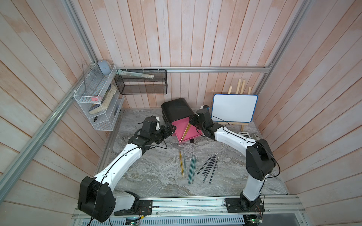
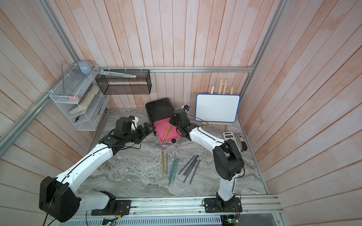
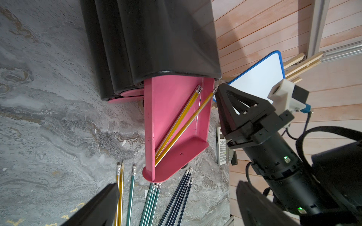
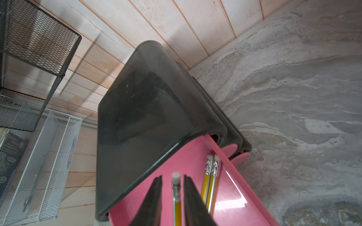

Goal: Please place the pencils in the drawer according to their color
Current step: Place the pencil in the drawer, then pick up the pencil from the center of the board.

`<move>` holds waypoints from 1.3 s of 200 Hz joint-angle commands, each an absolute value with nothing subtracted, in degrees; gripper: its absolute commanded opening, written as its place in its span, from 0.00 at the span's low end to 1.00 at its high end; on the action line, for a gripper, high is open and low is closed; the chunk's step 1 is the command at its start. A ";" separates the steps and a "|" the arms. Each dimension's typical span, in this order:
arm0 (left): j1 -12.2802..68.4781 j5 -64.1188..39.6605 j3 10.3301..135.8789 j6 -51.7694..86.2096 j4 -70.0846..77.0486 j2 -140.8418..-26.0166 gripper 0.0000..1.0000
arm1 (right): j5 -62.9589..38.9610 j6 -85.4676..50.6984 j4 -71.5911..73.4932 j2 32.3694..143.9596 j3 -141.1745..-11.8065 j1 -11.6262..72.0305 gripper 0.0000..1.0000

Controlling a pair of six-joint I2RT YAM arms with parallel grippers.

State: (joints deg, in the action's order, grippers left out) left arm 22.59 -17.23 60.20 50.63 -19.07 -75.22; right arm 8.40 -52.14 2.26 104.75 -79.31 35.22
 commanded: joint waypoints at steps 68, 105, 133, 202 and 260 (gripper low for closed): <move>22.93 -14.07 58.19 47.84 -19.14 -72.55 0.99 | 3.34 -48.02 -3.83 99.67 -81.47 36.03 0.40; 22.83 -11.99 54.53 47.07 -19.92 -69.56 1.00 | 1.75 -43.56 -8.88 97.52 -80.61 40.08 0.40; 22.38 -9.67 51.00 46.80 -21.04 -66.56 1.00 | 2.03 -40.30 -12.53 96.64 -78.58 45.56 0.41; 17.70 -9.21 43.28 46.49 -24.95 -59.04 0.99 | 3.91 -39.38 -17.46 96.89 -69.43 58.50 0.42; 16.53 -9.58 42.59 45.57 -26.71 -57.18 0.99 | 2.15 -38.23 -18.21 98.88 -62.78 60.69 0.50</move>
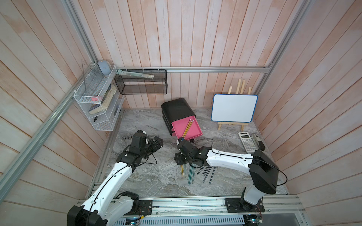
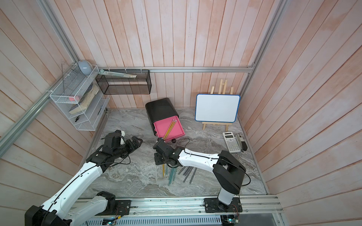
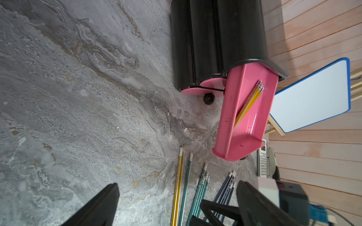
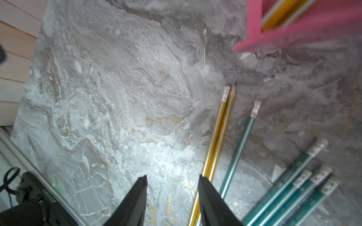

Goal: Please place the pencils in the drawer according to their color
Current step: Pick up the pencil from the center of the board.

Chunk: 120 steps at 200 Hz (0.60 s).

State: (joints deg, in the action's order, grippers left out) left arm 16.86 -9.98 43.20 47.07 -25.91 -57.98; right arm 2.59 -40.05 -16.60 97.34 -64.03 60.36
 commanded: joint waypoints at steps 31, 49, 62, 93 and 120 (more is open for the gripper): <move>16.52 -9.49 43.07 45.52 -26.72 -57.37 0.99 | 1.60 -36.48 -18.54 102.29 -63.68 60.69 0.51; 16.52 -9.50 42.81 45.74 -26.48 -57.18 1.00 | 1.54 -35.88 -18.22 104.12 -64.27 60.66 0.51; 16.52 -9.57 42.57 45.96 -26.38 -56.99 1.00 | 1.77 -35.53 -18.11 105.36 -64.74 60.62 0.51; 16.52 -9.58 42.41 46.14 -26.37 -56.84 0.99 | 2.77 -34.77 -17.83 107.70 -65.56 60.59 0.51; 16.52 -9.59 42.45 46.05 -26.37 -56.76 0.99 | 2.27 -34.11 -17.68 109.30 -66.31 60.63 0.51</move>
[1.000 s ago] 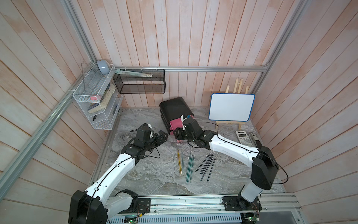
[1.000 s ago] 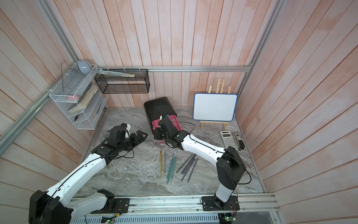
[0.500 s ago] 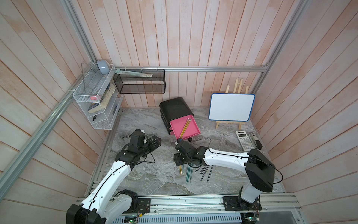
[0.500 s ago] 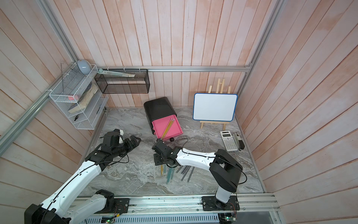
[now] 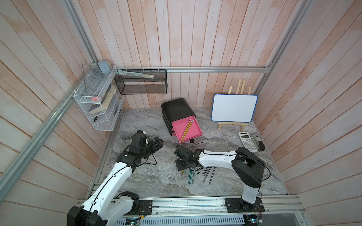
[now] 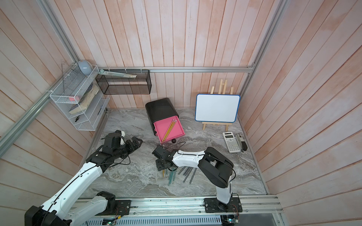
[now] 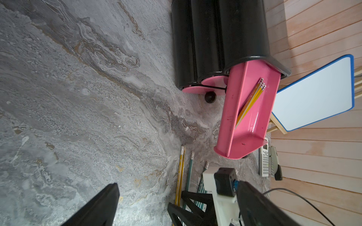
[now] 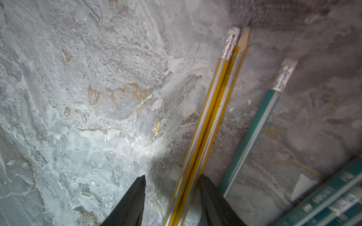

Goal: Please place the pencils in the drawer according to their color
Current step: Pick up the pencil from the center of the board.

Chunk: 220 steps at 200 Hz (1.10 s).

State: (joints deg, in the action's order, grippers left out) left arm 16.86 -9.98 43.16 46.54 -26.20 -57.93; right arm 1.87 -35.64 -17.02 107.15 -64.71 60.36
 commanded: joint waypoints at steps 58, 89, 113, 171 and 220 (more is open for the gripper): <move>16.52 -9.76 42.28 46.20 -25.68 -56.95 1.00 | 0.14 -32.14 -18.17 111.09 -69.00 60.95 0.50; 16.52 -9.76 42.22 46.21 -25.49 -57.00 0.99 | -0.39 -30.62 -19.11 112.21 -72.01 62.13 0.50; 16.48 -9.84 42.34 46.15 -25.57 -56.97 1.00 | 1.50 -30.86 -20.89 111.75 -74.07 62.33 0.50; 16.43 -9.75 42.36 46.15 -24.97 -57.23 0.99 | 10.98 -34.90 -28.21 111.80 -84.21 62.13 0.50; 15.84 -9.23 42.76 46.20 -24.96 -57.52 0.99 | 11.69 -38.85 -28.95 117.52 -90.84 60.08 0.50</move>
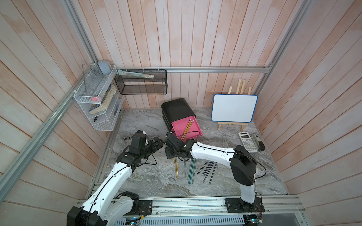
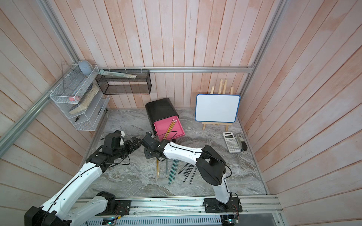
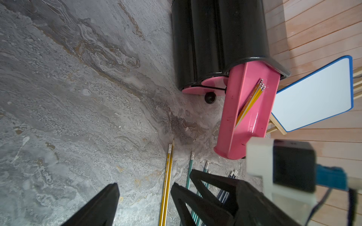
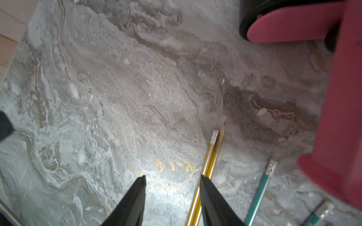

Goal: Please place the pencils in the drawer according to their color
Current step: Pick up the pencil from the center of the board.

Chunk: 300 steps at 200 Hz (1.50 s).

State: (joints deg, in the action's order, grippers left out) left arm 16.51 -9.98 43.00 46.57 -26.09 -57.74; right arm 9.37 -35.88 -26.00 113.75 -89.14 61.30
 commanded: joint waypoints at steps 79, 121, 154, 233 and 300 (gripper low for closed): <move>13.26 -9.97 44.82 45.15 -25.30 -57.70 1.00 | 10.63 -39.03 -29.37 123.83 -93.76 59.13 0.50; 12.92 -10.53 44.65 45.24 -24.70 -58.05 0.99 | 9.93 -39.20 -28.65 124.35 -92.55 58.58 0.50; 12.77 -10.71 44.47 45.33 -24.45 -58.09 1.00 | 9.25 -38.96 -28.13 125.10 -92.75 58.54 0.49; 12.43 -10.72 44.66 45.41 -24.52 -58.04 0.99 | 7.82 -38.50 -28.59 127.49 -93.85 57.92 0.49; 12.15 -10.67 44.82 45.26 -24.83 -58.00 1.00 | 6.64 -37.53 -30.06 130.19 -97.22 57.91 0.47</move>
State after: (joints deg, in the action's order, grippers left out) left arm 12.64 -10.24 43.07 46.24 -25.69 -58.02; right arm 7.31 -38.33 -27.53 127.28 -95.26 58.28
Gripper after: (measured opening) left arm 0.995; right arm 0.478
